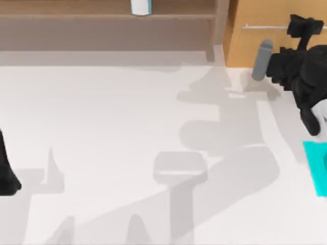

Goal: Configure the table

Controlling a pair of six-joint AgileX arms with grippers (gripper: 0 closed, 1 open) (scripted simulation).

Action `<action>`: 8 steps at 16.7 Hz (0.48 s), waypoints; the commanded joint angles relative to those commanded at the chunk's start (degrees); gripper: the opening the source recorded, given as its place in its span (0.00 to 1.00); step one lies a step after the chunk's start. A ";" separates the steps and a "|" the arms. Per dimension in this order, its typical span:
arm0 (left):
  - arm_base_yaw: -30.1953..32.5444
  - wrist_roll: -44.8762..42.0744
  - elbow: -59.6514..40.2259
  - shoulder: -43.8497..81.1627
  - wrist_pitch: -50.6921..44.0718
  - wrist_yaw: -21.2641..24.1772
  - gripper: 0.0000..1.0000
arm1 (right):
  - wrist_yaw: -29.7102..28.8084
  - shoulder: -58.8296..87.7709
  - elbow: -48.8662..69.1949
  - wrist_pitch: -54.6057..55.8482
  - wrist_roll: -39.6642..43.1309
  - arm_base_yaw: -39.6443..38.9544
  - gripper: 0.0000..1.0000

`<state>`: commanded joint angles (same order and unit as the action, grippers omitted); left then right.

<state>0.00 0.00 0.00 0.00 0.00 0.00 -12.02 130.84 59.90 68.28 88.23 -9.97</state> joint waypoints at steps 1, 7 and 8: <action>0.00 0.00 0.00 0.00 0.00 0.00 1.00 | -0.22 -0.51 -0.88 0.43 -0.06 -0.05 1.00; 0.00 0.00 0.00 0.00 0.00 0.00 1.00 | -0.58 -2.99 -6.97 3.90 -0.15 -1.06 1.00; 0.00 0.00 0.00 0.00 0.00 0.00 1.00 | -0.54 -3.17 -7.74 4.43 -0.09 -1.22 1.00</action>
<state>0.00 0.00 0.00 0.00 0.00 0.00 -12.56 127.67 52.16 72.71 88.13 -11.19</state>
